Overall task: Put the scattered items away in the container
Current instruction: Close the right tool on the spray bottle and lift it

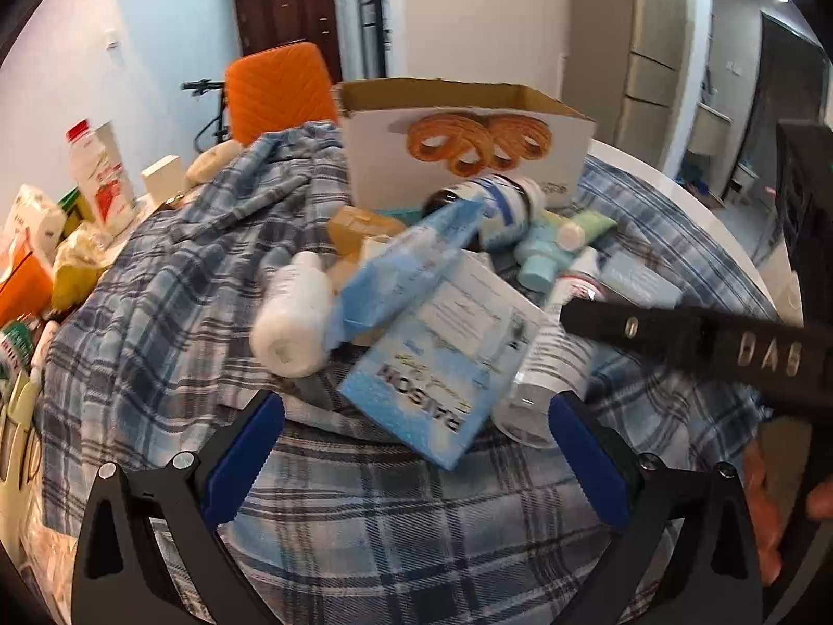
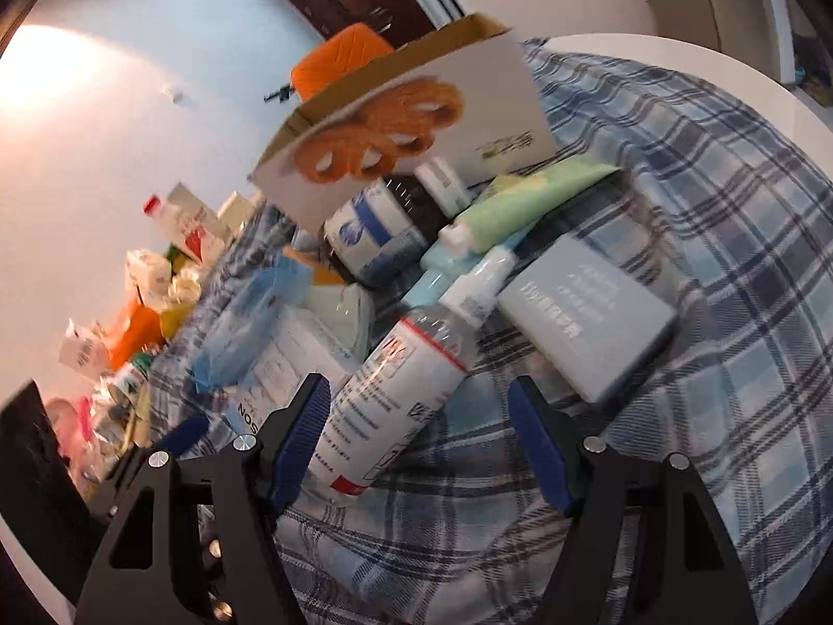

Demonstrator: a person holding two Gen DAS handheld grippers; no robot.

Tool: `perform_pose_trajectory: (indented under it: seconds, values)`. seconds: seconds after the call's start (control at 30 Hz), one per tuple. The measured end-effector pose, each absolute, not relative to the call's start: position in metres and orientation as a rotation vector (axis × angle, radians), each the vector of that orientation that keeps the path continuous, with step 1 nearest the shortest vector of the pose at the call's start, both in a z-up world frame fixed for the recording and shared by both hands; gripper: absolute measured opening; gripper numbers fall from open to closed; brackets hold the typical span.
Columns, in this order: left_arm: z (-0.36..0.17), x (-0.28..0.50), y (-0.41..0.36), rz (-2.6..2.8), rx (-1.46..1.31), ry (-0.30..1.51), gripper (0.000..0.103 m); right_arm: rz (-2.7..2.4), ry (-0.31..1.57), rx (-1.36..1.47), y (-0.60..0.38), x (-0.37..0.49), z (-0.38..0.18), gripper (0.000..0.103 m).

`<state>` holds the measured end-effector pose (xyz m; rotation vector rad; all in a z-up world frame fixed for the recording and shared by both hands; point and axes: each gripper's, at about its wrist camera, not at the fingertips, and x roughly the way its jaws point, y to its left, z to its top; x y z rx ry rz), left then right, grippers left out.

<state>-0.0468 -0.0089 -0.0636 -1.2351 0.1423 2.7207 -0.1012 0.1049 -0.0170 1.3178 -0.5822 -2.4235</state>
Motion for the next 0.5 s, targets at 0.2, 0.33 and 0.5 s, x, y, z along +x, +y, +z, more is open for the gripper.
perform_pose_trajectory:
  seconds: [0.2, 0.33, 0.5]
  values:
    - [-0.069, -0.049, -0.023, 2.764, -1.287, 0.167, 0.103, -2.485, -0.454, 1.353, 0.082, -0.106, -0.017, 0.071]
    - [-0.073, -0.052, -0.025, 2.745, -1.302, 0.147, 0.103, -2.541, -0.352, 1.335, 0.076, -0.103, -0.013, 0.067]
    - [-0.069, -0.048, -0.026, 2.761, -1.283, 0.143, 0.103, -2.547, -0.349, 1.303, 0.080, -0.099, -0.010, 0.056]
